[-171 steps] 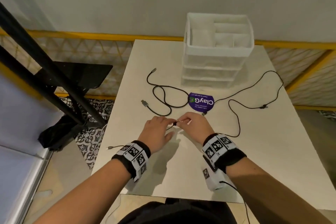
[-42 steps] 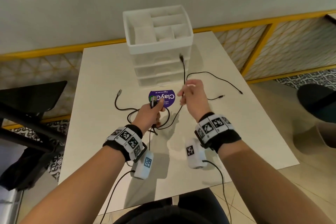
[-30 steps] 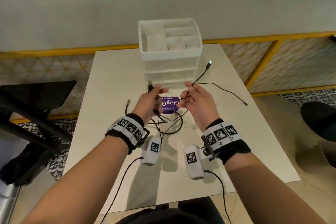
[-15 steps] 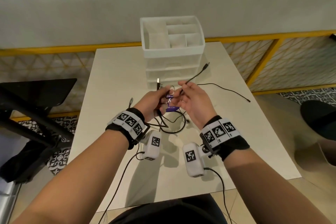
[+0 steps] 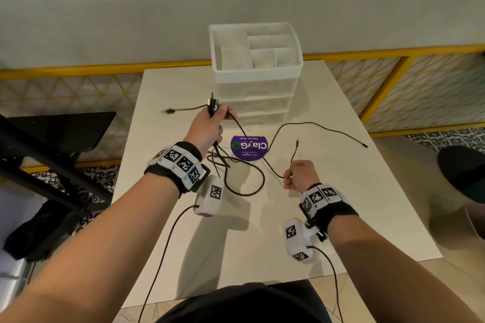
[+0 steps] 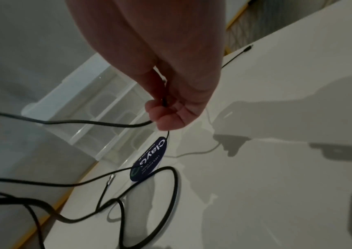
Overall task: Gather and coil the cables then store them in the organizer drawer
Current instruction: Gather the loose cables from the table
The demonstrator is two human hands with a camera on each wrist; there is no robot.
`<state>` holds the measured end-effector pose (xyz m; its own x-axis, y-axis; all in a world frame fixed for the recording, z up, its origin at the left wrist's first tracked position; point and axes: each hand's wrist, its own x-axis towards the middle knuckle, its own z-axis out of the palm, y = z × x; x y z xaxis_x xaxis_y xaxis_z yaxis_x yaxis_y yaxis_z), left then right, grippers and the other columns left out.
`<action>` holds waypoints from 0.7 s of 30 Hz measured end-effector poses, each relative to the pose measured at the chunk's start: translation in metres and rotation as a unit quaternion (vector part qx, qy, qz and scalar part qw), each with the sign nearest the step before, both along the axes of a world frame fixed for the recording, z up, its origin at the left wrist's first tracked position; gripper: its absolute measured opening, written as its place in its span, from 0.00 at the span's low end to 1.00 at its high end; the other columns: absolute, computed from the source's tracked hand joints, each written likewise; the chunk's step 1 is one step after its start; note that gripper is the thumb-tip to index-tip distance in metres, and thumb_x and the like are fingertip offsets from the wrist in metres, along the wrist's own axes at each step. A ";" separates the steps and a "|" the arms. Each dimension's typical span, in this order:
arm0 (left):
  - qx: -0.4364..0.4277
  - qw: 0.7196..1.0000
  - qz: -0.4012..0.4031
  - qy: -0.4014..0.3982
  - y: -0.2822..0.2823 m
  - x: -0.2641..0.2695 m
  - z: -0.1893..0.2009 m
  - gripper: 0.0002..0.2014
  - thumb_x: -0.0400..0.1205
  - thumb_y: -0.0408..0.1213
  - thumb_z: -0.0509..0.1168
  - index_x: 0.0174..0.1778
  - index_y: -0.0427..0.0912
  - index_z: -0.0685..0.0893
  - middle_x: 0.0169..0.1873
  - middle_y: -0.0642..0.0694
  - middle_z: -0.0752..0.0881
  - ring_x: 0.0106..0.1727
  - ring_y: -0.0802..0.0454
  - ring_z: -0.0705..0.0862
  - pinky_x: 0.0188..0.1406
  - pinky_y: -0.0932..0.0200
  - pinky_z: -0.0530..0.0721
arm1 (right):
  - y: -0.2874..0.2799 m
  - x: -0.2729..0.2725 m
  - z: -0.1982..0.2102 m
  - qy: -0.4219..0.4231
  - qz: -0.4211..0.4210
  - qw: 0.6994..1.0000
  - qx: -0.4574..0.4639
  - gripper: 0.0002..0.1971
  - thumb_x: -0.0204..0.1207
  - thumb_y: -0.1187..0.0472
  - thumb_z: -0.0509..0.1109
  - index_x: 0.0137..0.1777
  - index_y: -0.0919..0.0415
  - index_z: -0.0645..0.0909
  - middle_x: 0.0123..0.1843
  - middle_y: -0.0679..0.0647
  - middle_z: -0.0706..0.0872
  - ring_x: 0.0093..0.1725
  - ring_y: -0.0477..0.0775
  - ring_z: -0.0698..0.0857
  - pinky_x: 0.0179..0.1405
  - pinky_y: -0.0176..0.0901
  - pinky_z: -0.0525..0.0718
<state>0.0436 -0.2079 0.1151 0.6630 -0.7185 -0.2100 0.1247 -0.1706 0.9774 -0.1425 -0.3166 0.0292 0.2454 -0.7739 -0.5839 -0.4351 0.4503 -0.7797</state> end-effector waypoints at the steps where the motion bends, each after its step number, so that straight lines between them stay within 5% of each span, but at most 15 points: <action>1: -0.002 1.000 -0.004 -0.009 0.000 -0.002 0.000 0.10 0.87 0.43 0.56 0.49 0.46 0.82 0.41 0.53 0.88 0.24 0.57 0.63 0.22 0.64 0.64 | 0.001 0.003 0.006 0.021 0.037 0.999 -0.004 0.15 0.82 0.68 0.55 0.67 0.67 0.72 0.40 0.60 0.80 0.30 0.56 0.78 0.24 0.42 0.85; 4: 0.022 0.996 -0.044 -0.077 0.001 -0.012 -0.001 0.10 0.87 0.44 0.57 0.48 0.49 0.83 0.39 0.51 0.84 0.25 0.54 0.65 0.25 0.61 0.67 | 0.007 0.020 0.026 0.106 0.136 0.978 -0.116 0.19 0.80 0.60 0.60 0.69 0.64 0.76 0.65 0.61 0.75 0.56 0.64 0.82 0.57 0.49 0.84; 5: 0.034 0.992 -0.058 -0.105 0.001 -0.016 -0.001 0.10 0.86 0.45 0.57 0.49 0.50 0.84 0.38 0.46 0.82 0.25 0.50 0.67 0.26 0.58 0.71 | 0.012 0.028 0.038 0.081 0.124 0.976 -0.158 0.18 0.79 0.59 0.62 0.68 0.62 0.78 0.69 0.60 0.72 0.60 0.64 0.82 0.59 0.45 0.82; 6: 0.042 0.989 -0.068 -0.128 0.001 -0.020 0.000 0.11 0.86 0.45 0.57 0.51 0.48 0.84 0.48 0.61 0.69 0.27 0.42 0.70 0.30 0.55 0.76 | 0.016 0.036 0.047 0.028 0.119 0.975 -0.186 0.17 0.78 0.60 0.63 0.66 0.61 0.80 0.70 0.60 0.73 0.61 0.62 0.83 0.57 0.43 0.83; 7: 0.041 0.986 -0.075 -0.143 0.001 -0.023 0.000 0.12 0.86 0.45 0.57 0.53 0.46 0.84 0.57 0.33 0.77 0.32 0.37 0.72 0.34 0.54 0.78 | 0.021 0.045 0.056 -0.038 0.132 0.972 -0.191 0.15 0.78 0.60 0.64 0.63 0.60 0.82 0.66 0.60 0.79 0.57 0.59 0.85 0.54 0.43 0.84; 8: 0.033 0.985 -0.081 -0.150 0.001 -0.025 -0.001 0.12 0.87 0.44 0.57 0.53 0.45 0.84 0.47 0.34 0.82 0.33 0.41 0.75 0.34 0.58 0.77 | 0.025 0.052 0.063 -0.083 0.163 0.967 -0.179 0.12 0.78 0.61 0.65 0.59 0.59 0.84 0.59 0.59 0.85 0.50 0.58 0.87 0.51 0.45 0.86; 9: 0.023 0.985 -0.083 -0.149 0.001 -0.026 0.000 0.11 0.86 0.44 0.57 0.52 0.45 0.84 0.33 0.46 0.82 0.29 0.51 0.76 0.33 0.62 0.74 | 0.030 0.057 0.071 -0.111 0.199 0.961 -0.159 0.08 0.78 0.61 0.65 0.52 0.58 0.85 0.49 0.58 0.88 0.41 0.56 0.86 0.45 0.47 0.87; 12: 0.011 0.989 -0.065 -0.133 -0.002 -0.023 -0.001 0.11 0.86 0.44 0.57 0.52 0.46 0.83 0.34 0.57 0.81 0.24 0.69 0.75 0.30 0.65 0.70 | 0.037 0.062 0.075 -0.141 0.213 0.957 -0.135 0.09 0.80 0.62 0.65 0.40 0.54 0.83 0.33 0.53 0.85 0.27 0.51 0.82 0.33 0.42 0.86; 17: -0.087 0.996 -0.020 -0.006 0.000 -0.011 0.008 0.11 0.87 0.44 0.55 0.61 0.51 0.80 0.38 0.53 0.89 0.23 0.60 0.64 0.22 0.67 0.66 | 0.037 0.051 0.052 -0.096 0.215 0.961 -0.144 0.06 0.77 0.59 0.70 0.43 0.58 0.89 0.33 0.54 0.87 0.27 0.48 0.80 0.36 0.42 0.87; 21: -0.113 0.993 -0.029 0.024 -0.004 -0.007 0.014 0.12 0.87 0.46 0.55 0.61 0.51 0.81 0.30 0.53 0.80 0.25 0.59 0.63 0.26 0.65 0.65 | 0.038 0.045 0.039 -0.051 0.232 0.958 -0.164 0.10 0.76 0.57 0.71 0.46 0.63 0.90 0.36 0.58 0.87 0.32 0.50 0.83 0.43 0.46 0.88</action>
<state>0.0368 -0.2118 0.1289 0.6126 -0.7873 -0.0696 0.1675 0.0433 0.9849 -0.0972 -0.2785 0.0686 0.6499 -0.7053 -0.2831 -0.4427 -0.0485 -0.8953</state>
